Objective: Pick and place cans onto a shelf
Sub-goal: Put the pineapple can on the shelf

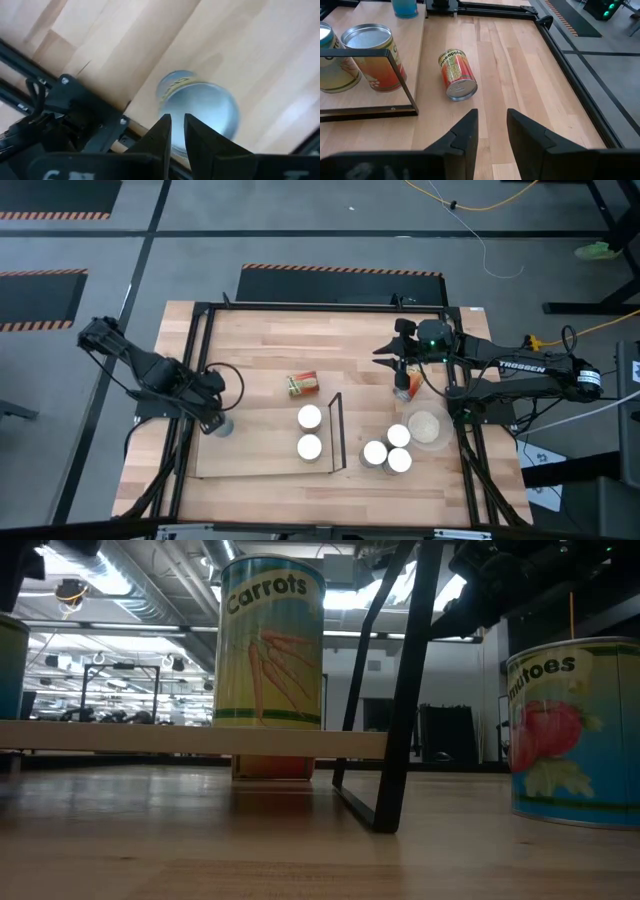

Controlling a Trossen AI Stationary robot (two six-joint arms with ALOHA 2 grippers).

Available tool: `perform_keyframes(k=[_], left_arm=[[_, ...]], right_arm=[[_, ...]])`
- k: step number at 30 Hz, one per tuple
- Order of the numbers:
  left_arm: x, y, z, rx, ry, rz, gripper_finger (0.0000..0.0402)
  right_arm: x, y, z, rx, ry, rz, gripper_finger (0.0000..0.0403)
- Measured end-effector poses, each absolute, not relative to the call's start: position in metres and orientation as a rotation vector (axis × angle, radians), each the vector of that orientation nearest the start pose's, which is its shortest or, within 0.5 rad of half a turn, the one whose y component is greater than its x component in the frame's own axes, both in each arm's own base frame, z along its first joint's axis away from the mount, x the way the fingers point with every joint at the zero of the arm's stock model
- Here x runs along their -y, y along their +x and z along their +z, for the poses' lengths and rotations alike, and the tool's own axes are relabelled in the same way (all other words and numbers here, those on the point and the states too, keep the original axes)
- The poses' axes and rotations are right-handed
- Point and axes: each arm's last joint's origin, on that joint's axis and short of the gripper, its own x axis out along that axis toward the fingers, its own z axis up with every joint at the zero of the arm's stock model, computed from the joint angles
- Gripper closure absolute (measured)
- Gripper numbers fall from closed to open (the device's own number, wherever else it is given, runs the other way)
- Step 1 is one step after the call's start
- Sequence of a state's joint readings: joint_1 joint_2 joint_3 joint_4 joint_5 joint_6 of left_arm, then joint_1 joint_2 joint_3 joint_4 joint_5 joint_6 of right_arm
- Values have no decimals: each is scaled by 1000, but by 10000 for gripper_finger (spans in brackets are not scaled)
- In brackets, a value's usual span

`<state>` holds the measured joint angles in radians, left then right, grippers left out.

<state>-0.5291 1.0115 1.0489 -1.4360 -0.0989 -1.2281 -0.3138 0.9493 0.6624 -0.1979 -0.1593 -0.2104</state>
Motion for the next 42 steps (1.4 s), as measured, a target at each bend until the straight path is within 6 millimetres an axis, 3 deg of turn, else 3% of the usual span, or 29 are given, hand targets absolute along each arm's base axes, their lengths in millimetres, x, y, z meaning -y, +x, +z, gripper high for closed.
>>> perform_keyframes(k=[9,17,24,32,42], left_arm=[[61,145,319,-972,-505,467,357],[35,174,325,-796,-462,536,364],[8,201,312,-892,-479,534,381],[-15,230,282,-1086,-473,515,399],[-36,258,240,-1270,-435,578,400]], right_arm=[[59,196,264,-462,-98,-103,295],[64,212,254,-471,-96,-102,295],[72,236,234,-492,-94,-98,295],[76,248,212,-573,-70,-83,295],[83,260,194,-551,12,78,295]])
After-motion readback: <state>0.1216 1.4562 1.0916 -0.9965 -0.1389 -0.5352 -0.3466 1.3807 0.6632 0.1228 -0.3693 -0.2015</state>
